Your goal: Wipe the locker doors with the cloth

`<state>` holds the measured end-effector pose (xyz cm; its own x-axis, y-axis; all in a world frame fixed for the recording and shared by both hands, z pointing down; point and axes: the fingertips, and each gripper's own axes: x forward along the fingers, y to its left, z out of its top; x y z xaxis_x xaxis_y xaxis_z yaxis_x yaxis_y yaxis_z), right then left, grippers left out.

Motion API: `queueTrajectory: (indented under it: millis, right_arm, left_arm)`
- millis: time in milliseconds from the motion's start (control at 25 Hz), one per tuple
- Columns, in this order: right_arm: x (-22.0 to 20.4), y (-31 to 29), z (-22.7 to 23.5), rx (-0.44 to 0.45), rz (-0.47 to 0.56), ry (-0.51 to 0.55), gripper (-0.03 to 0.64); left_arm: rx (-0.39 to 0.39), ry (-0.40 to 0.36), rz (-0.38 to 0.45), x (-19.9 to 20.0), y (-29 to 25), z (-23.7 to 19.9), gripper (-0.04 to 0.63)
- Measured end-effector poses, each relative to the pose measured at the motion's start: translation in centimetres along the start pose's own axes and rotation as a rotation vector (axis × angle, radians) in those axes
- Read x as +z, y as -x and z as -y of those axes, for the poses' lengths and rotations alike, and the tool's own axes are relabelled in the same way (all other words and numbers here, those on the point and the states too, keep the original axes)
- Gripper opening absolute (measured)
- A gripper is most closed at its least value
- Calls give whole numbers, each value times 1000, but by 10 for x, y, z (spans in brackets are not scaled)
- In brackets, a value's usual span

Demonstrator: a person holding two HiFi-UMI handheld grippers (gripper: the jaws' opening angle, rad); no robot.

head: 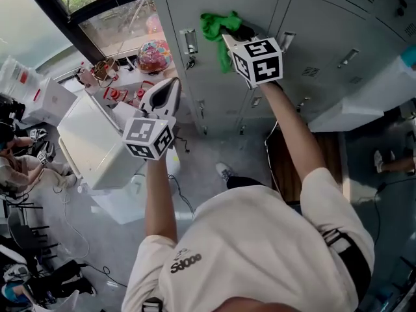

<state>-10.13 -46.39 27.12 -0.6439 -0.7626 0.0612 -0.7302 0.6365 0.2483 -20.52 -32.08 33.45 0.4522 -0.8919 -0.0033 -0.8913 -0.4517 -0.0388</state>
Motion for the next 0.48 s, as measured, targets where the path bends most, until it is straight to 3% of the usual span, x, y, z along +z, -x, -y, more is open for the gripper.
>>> queueTrajectory:
  millis: [280,480]
  right_arm:
    - [-35,50,77,-163,-33,-46,60]
    - [-48,69,103,-235,-45,-70,60]
  left_arm:
    - [-67,-4,-5,-1,-26,21,15]
    - [-78,-9,-18,-3,-28,26,15]
